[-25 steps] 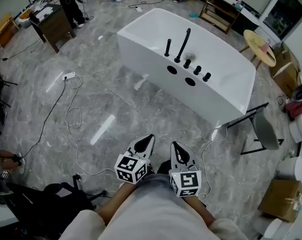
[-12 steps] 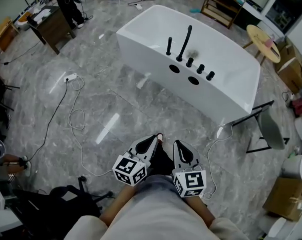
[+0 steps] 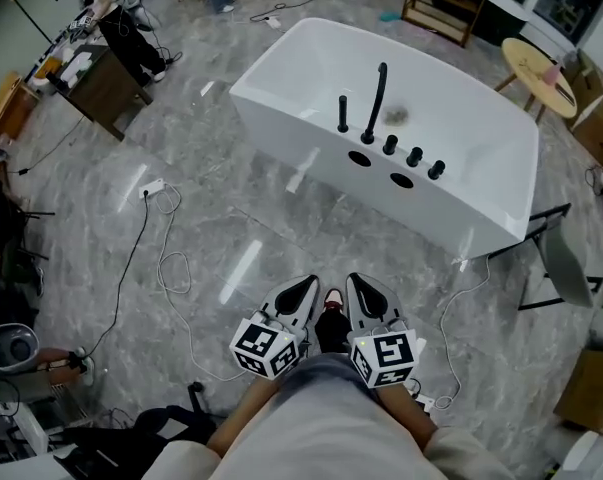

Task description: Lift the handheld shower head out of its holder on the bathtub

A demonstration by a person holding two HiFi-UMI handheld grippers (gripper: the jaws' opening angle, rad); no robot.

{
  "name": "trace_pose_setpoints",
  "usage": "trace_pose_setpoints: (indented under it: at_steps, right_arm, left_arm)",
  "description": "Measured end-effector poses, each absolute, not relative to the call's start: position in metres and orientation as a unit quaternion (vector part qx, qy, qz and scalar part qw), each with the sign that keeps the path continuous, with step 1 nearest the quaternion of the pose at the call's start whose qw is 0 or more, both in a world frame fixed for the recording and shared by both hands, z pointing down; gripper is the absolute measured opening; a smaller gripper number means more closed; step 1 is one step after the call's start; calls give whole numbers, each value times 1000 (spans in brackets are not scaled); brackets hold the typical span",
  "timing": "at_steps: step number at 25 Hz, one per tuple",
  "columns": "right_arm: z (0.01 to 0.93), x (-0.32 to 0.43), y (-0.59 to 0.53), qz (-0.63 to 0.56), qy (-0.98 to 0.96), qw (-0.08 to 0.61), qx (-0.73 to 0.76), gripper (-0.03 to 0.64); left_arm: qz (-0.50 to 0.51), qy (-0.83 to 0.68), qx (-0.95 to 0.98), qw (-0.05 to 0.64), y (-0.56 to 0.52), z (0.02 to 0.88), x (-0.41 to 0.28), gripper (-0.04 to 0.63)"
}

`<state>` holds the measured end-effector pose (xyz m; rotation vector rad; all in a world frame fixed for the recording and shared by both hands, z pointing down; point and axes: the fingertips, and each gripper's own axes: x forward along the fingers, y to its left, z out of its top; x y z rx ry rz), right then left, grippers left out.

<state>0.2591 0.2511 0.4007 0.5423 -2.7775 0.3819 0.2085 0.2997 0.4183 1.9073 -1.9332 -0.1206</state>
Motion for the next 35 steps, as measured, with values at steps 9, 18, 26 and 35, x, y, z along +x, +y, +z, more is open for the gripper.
trace_pose_setpoints:
  at_steps: [9, 18, 26, 35]
  right_arm:
    - [417, 206, 182, 158, -954, 149, 205, 18]
    - [413, 185, 163, 177, -950, 147, 210, 18]
    - [423, 167, 160, 198, -945, 152, 211, 18]
    - [436, 114, 156, 185, -937, 186, 229, 18]
  left_arm:
    - [0, -686, 693, 221, 228, 433, 171, 5]
    - [12, -694, 684, 225, 209, 424, 143, 5]
    - [24, -680, 694, 235, 202, 432, 131, 5]
    - [24, -657, 713, 244, 187, 445, 76, 5]
